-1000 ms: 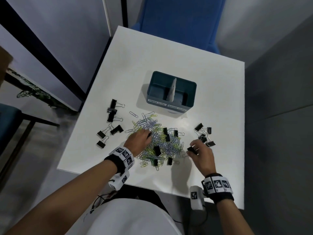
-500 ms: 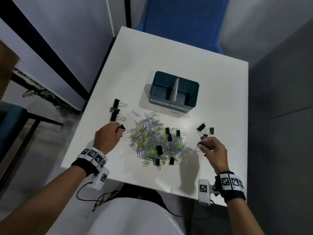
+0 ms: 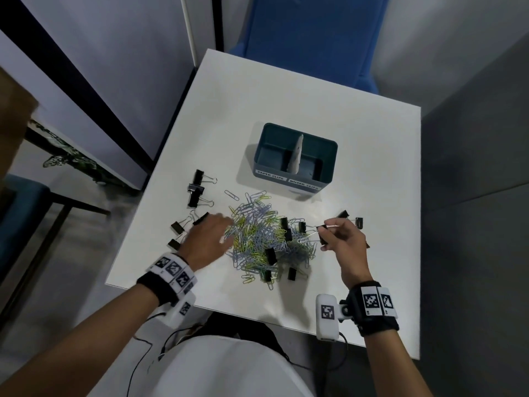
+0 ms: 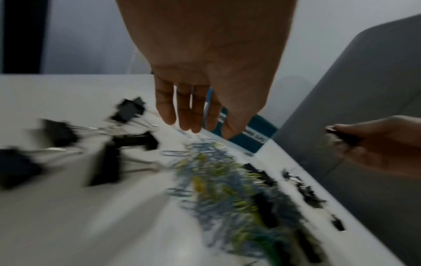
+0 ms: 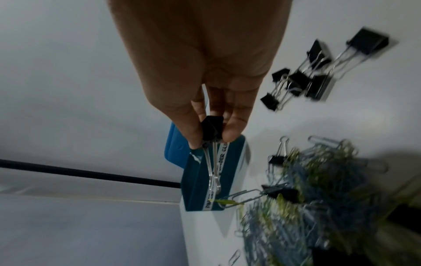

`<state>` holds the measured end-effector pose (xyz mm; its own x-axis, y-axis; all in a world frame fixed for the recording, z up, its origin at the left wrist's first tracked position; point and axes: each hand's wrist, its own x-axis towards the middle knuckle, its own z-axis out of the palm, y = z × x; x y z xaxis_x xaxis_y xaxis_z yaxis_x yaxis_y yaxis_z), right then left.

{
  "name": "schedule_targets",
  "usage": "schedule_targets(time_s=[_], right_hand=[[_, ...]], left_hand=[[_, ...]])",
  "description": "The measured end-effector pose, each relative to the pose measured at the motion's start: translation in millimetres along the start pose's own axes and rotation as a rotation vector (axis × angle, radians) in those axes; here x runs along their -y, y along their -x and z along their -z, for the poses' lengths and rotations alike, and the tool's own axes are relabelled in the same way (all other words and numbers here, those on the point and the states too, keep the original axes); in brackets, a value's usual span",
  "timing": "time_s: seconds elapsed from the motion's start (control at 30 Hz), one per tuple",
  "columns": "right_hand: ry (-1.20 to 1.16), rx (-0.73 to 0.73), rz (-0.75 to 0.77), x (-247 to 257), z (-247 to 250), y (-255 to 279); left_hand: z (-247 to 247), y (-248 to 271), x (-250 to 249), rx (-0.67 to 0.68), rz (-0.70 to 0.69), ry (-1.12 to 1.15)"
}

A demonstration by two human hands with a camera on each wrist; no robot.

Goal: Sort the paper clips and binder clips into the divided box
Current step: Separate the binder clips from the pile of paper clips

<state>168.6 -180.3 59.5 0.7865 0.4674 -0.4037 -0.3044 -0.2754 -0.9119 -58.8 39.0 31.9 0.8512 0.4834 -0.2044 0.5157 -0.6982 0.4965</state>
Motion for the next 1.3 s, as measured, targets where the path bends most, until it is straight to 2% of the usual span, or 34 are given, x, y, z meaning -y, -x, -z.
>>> schedule_targets(time_s=[0.1, 0.17, 0.27, 0.37, 0.47, 0.57, 0.67, 0.73, 0.83, 0.97, 1.1, 1.23, 1.3], right_hand=[[-0.067, 0.023, -0.011, 6, -15, 2], [-0.113, 0.024, -0.023, 8, -25, 2], [-0.166, -0.002, -0.040, 10, -34, 2], [-0.170, -0.047, -0.044, 6, -36, 1], [-0.122, -0.135, -0.043, -2, -32, -1], [0.035, -0.238, -0.035, -19, -21, -6], [0.244, -0.326, -0.014, -34, -2, -13], [0.374, -0.358, -0.021, -36, 15, -19], [0.534, -0.322, -0.044, -36, 44, -29], [0.671, -0.236, -0.043, -38, 68, -42], [0.768, -0.193, -0.062, -45, 76, -55], [0.924, -0.305, 0.010, -42, 63, -53], [0.976, -0.298, 0.068, -41, 45, -48]], left_hand=[[-7, -18, -51, 0.232, -0.102, 0.076], [-14, -30, -75, 0.285, -0.169, 0.114], [-22, -43, -88, 0.224, -0.231, 0.163], [-22, -50, -83, 0.136, -0.221, 0.180], [-15, -52, -74, 0.112, -0.225, 0.153], [-9, -50, -70, 0.070, -0.192, 0.158], [-12, -51, -59, 0.027, -0.093, 0.070], [-17, -52, -46, 0.058, -0.050, 0.014], [-26, -51, -31, 0.130, -0.036, -0.044], [-34, -37, -33, 0.143, -0.191, -0.144], [-51, -26, -49, 0.242, -0.375, -0.143], [-70, -25, -58, 0.336, -0.373, -0.261], [-75, -26, -63, 0.332, -0.353, -0.293]])
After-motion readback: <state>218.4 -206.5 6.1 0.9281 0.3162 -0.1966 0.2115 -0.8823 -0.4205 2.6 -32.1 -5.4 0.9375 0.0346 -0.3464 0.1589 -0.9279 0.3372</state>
